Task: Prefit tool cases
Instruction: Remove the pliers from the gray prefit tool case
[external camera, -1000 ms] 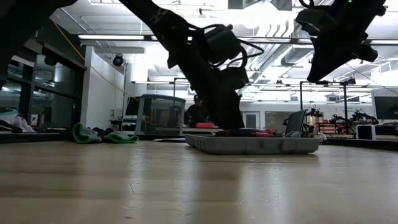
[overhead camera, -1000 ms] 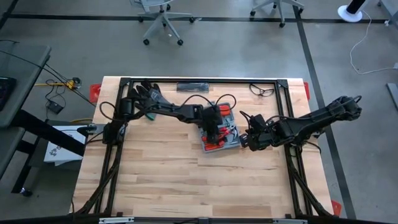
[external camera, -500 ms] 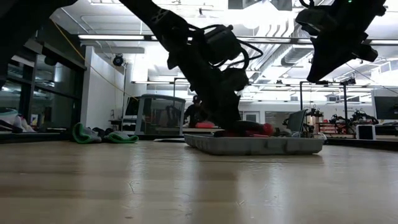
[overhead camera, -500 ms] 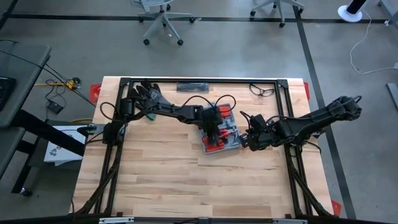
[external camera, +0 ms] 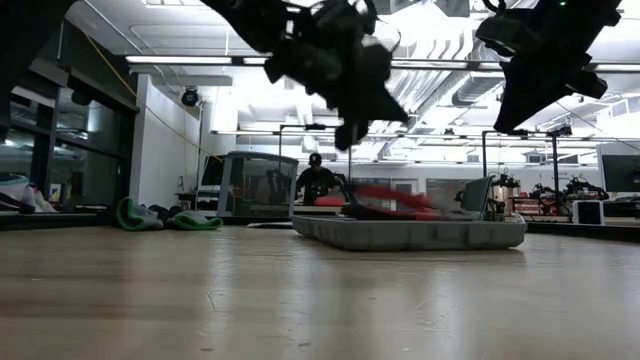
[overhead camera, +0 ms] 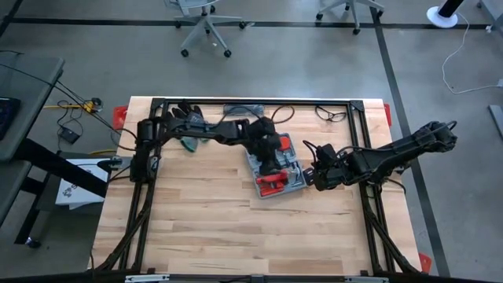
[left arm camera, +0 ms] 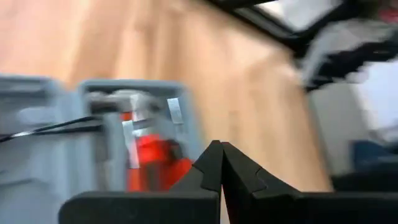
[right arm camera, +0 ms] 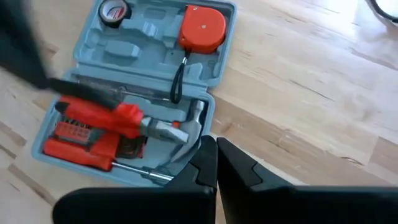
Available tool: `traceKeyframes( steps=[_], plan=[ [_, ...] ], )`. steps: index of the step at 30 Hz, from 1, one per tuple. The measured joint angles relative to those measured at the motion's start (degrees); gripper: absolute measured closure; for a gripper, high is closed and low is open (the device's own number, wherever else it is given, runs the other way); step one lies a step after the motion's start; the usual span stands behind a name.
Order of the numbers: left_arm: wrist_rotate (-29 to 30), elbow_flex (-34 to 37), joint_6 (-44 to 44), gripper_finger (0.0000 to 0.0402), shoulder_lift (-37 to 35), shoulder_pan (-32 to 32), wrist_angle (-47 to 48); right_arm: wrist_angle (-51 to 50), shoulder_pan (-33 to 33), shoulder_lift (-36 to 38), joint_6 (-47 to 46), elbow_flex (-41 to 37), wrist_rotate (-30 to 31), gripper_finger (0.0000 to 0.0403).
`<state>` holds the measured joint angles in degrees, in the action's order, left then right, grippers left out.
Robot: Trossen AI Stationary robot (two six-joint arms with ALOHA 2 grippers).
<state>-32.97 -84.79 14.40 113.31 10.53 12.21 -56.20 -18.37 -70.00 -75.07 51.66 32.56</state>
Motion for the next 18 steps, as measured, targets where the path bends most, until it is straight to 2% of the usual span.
traceKeyframes(
  steps=[3, 6, 8, 13, 15, 18],
  plan=[
    [-1.88, -0.02, -1.46, 0.0397, -2.52, 0.77, 1.89, 0.01, 0.0, 0.0, 0.02, 0.0, 0.24, 0.0403],
    [-0.15, -0.02, -3.58, 0.0398, -3.63, 1.54, 4.2, 0.04, 0.0, 0.0, 0.05, 0.0, 0.23, 0.0403],
    [3.21, -0.02, -4.91, 0.0399, -3.66, 1.63, 5.02, 0.06, 0.0, 0.0, 0.33, 0.0, 0.23, 0.0403],
    [15.96, -0.02, -9.41, 0.0398, -2.04, 0.26, 5.78, 0.07, 0.0, 0.0, 0.57, 0.0, 0.21, 0.0403],
    [18.34, -0.02, -11.38, 0.0387, -0.73, -0.55, 5.57, 0.08, 0.0, 0.01, 0.7, 0.0, 0.18, 0.0403],
    [18.91, -0.01, -12.93, 0.0359, 1.08, -1.66, 5.7, 0.06, 0.0, 0.0, 1.04, 0.0, -0.23, 0.0403]
  ],
)
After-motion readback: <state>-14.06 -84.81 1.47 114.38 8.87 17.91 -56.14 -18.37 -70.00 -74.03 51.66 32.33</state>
